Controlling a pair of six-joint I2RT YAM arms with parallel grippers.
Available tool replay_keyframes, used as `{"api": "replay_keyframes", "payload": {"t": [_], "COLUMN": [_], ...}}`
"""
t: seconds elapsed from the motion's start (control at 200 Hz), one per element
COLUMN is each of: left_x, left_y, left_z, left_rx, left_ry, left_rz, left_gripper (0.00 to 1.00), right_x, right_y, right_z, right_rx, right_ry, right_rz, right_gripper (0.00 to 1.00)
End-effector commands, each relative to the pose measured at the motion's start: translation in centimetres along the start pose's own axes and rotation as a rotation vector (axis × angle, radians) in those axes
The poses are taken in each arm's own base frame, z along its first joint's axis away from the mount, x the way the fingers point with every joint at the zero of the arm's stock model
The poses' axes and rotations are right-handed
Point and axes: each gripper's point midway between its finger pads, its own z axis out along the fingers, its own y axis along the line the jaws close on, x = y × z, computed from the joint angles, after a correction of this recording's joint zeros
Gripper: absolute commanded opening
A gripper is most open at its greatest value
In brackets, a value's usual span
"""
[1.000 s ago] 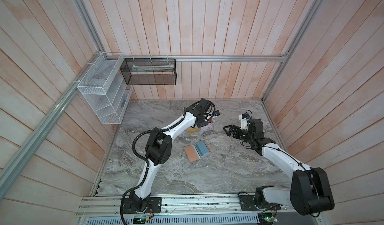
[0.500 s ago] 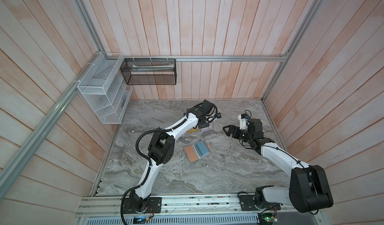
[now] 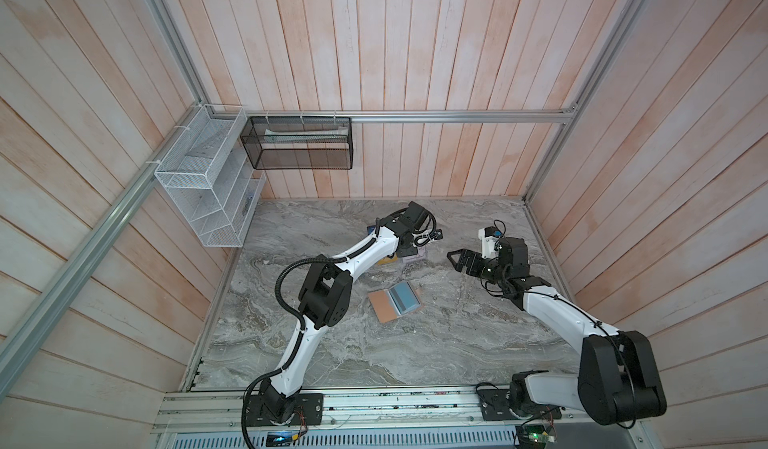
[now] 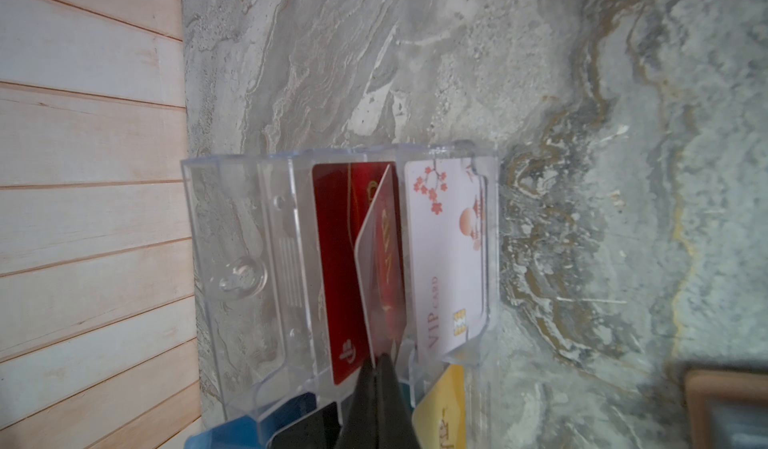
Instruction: Take the credit cards out of the card holder
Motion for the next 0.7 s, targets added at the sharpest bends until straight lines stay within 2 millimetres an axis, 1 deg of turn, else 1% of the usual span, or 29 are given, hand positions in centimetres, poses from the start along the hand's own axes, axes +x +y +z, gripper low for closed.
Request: {"api": "replay_keyframes", "payload": {"t": [0.0, 0.245, 0.415, 0.555, 0.695], "left_x": [-0.5, -1.0, -1.1, -1.6, -1.2], "left_y": [1.2, 1.3, 1.7, 2.5, 2.9], "left_z": [0.3, 0.5, 0.4, -0.6, -1.1], "left_rx": [-0.055, -0.072, -0.090, -0.103, -0.119], "left_ry": [0.002, 0.003, 0.010, -0.005, 0.016], "left_rz": [0.031, 0.050, 0.048, 0.039, 0.045], "left_gripper": [0.00, 0.00, 0.00, 0.00, 0.00], "right_x": [0.1, 0.2, 0.3, 0.2, 0.2], "right_y": [0.1, 0.1, 0.2, 0.3, 0.3], "right_z": [-0.2, -0.1, -0.2, -0.1, 0.0], "right_rx": [-0.020, -0.030, -0.034, -0.039, -0.045], "right_ry": [-0.010, -0.006, -0.007, -0.007, -0.006], "right_rz": [0.005, 0.010, 0.010, 0.012, 0.014], "right_gripper": [0.98, 0.98, 0.98, 0.98, 0.98]}}
